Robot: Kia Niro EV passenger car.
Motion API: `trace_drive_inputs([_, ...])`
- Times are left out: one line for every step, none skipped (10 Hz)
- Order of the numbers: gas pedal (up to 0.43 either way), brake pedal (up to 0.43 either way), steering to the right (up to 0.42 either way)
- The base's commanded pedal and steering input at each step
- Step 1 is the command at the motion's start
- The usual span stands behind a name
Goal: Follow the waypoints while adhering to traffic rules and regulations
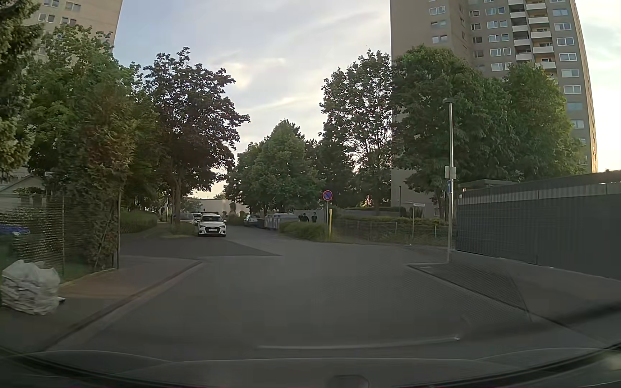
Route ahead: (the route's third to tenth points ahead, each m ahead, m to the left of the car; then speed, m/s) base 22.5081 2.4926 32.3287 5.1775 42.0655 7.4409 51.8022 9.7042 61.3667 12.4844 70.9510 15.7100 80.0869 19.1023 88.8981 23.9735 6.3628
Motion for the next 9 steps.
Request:
trace_drive_inputs([0.000, 0.152, 0.028])
trace_drive_inputs([0.000, 0.159, 0.026])
trace_drive_inputs([0.000, 0.171, 0.023])
trace_drive_inputs([0.000, 0.171, 0.016])
trace_drive_inputs([0.000, 0.177, 0.008])
trace_drive_inputs([0.000, 0.183, 0.006])
trace_drive_inputs([0.000, 0.189, 0.005])
trace_drive_inputs([0.000, 0.195, 0.005])
trace_drive_inputs([0.000, 0.195, 0.005])
